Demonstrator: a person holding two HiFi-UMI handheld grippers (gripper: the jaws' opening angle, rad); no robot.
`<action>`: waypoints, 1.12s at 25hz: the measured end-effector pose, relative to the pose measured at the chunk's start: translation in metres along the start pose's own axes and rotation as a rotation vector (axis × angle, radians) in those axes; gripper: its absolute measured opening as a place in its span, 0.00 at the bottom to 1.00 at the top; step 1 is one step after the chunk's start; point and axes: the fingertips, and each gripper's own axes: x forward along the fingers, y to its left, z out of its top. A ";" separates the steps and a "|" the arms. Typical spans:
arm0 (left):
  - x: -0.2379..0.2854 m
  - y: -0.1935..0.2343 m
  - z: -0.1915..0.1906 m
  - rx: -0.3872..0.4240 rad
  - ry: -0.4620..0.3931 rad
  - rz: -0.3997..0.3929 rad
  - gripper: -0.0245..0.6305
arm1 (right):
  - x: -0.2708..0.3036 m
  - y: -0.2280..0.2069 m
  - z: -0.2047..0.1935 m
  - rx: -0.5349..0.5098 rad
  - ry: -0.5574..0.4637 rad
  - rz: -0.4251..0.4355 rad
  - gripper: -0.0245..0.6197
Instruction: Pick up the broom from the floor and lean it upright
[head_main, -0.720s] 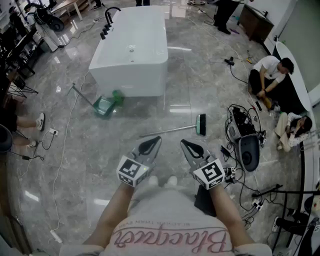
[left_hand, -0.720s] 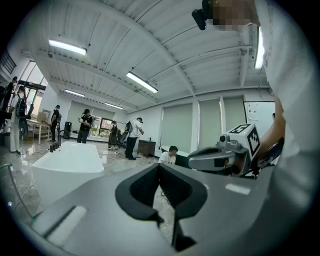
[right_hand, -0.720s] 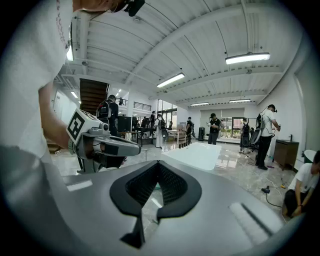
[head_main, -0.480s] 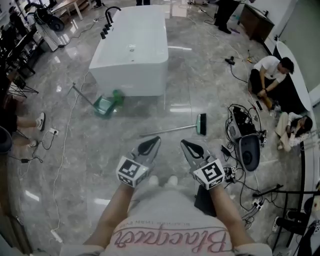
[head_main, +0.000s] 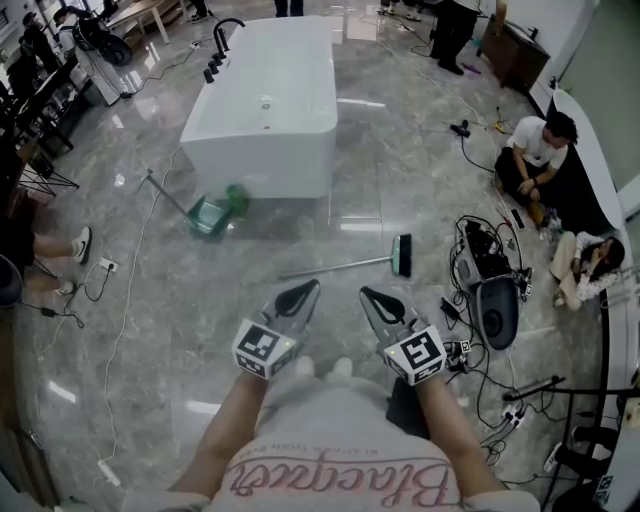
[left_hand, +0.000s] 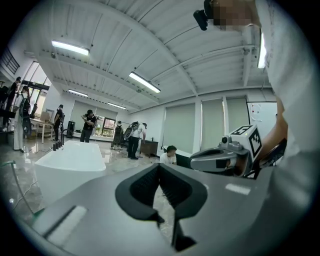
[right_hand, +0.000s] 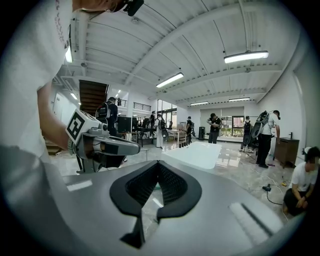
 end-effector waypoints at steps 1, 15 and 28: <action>0.001 0.000 -0.001 -0.001 0.001 0.004 0.04 | -0.001 -0.001 0.000 0.000 -0.005 0.004 0.04; 0.023 0.015 -0.002 -0.019 0.001 0.073 0.04 | 0.014 -0.023 -0.013 0.021 0.004 0.051 0.04; 0.070 0.135 -0.006 -0.065 0.042 0.029 0.04 | 0.124 -0.067 -0.007 0.091 0.052 -0.001 0.04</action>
